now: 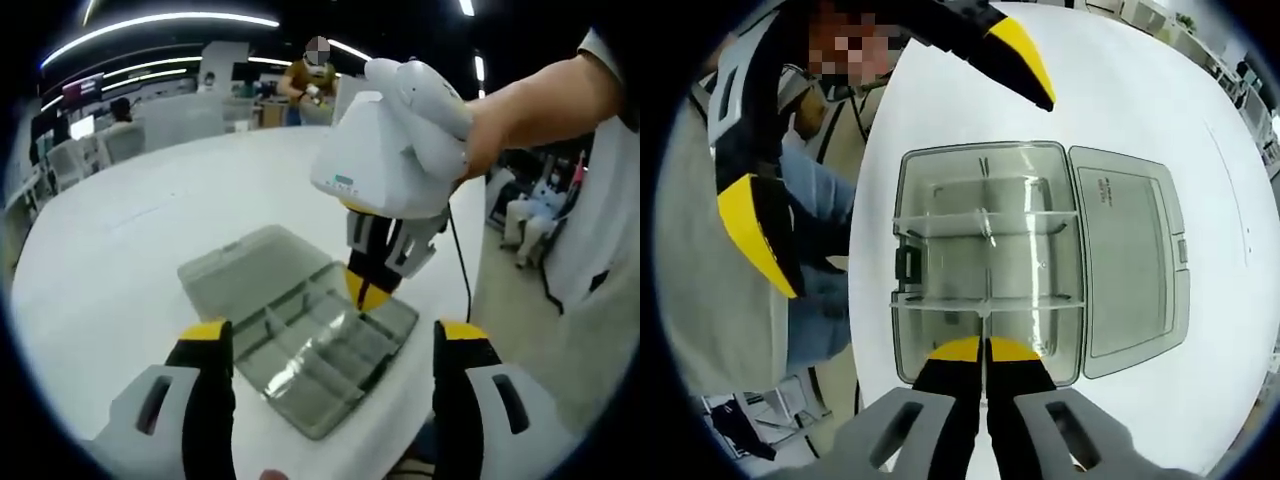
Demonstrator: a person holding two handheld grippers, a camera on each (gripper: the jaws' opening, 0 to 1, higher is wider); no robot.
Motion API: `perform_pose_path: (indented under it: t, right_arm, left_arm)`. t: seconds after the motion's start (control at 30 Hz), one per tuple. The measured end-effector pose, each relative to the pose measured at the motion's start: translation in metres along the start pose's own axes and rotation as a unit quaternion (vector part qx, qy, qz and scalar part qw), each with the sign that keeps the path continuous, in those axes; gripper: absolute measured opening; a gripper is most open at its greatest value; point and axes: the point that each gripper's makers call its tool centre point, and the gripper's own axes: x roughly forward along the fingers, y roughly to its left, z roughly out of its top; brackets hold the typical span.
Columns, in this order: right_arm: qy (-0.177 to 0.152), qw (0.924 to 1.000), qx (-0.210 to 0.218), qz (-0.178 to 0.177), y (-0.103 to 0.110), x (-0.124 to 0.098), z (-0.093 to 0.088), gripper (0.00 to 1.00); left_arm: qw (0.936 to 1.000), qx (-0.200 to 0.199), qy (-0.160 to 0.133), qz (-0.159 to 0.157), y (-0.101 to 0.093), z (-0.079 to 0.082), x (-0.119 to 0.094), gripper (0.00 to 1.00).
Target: Insert the divider into the dual guide fixture by aligning both edges with the guide slots and pushing it downward to the bottom, including one-sided entry, uneven engagement, binding, and posture correction.
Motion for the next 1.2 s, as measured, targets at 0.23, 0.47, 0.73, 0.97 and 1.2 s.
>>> perform_pose_path:
  t: [0.23,0.47,0.73,0.97,1.2]
  right_arm:
    - [-0.007,0.9999,-0.010,0.004,-0.001,0.000,0.002,0.00]
    - [-0.024,0.9997,-0.002,-0.002,-0.002,-0.001,0.002,0.00]
    - [-0.061,0.9981,0.007,0.002,0.002,-0.008,-0.001,0.10]
    - [-0.106,0.9942,0.014,-0.012,0.000,-0.016,-0.003,0.17]
    - [-0.158,0.9871,0.020,-0.020,0.004,-0.026,-0.002,0.25]
  left_arm:
    - [1.0000,0.002,0.000,0.001,0.000,0.000,-0.001,0.80]
    - [1.0000,0.002,0.005,0.002,0.000,-0.004,-0.003,0.80]
    - [0.9999,0.000,0.006,0.008,0.005,-0.002,-0.009,0.80]
    - [0.9998,0.003,0.008,0.017,0.010,-0.002,-0.020,0.80]
    - [0.9997,0.009,0.008,0.023,0.014,-0.001,-0.032,0.80]
